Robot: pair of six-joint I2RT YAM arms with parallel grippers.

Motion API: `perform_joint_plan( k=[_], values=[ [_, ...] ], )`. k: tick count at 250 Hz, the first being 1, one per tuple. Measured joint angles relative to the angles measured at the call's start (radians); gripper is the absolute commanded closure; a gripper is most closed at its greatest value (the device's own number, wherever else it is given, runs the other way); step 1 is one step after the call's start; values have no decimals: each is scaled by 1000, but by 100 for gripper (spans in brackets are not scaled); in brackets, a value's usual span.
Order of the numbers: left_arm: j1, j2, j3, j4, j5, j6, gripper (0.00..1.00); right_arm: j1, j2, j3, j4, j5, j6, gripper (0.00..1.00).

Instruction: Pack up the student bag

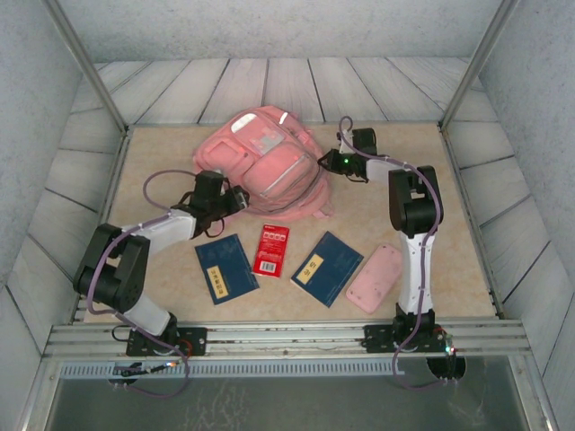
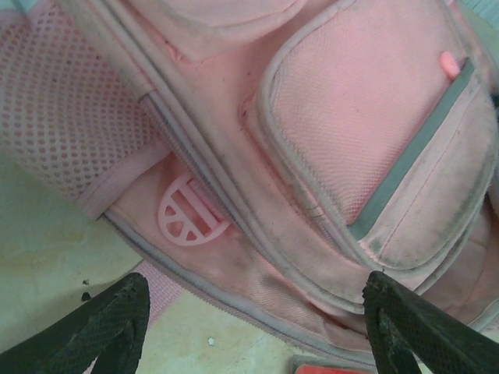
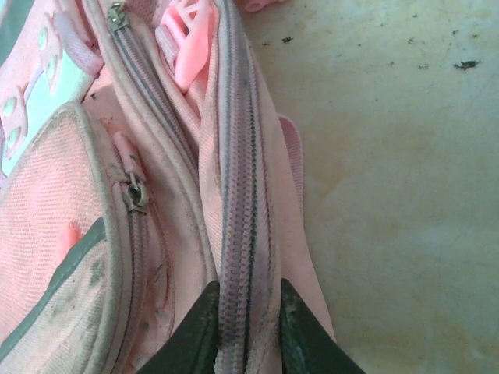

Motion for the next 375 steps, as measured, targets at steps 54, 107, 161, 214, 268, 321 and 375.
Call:
perform_joint_plan(
  k=[54, 107, 161, 214, 268, 321, 375],
  values=[
    [-1, 48, -6, 2, 17, -3, 41, 0, -65, -79, 8, -22, 10, 99],
    [-1, 97, 18, 25, 60, -19, 56, 6, -310, -285, 36, -56, 66, 100],
    [-2, 157, 48, 49, 120, -51, 62, 9, -512, -404, 76, -69, 119, 100],
    [-2, 193, 110, 61, 166, -42, 71, 13, -695, -492, 49, -31, 124, 100],
    [0, 320, 284, -7, 208, 42, 85, 60, -811, -553, 14, 8, 110, 98],
    [38, 417, 439, -137, 213, 134, 91, 195, -853, -596, -17, 18, 75, 89],
    [73, 496, 577, -222, 241, 222, 95, 311, -853, -679, 33, -25, 132, 86]
  ],
)
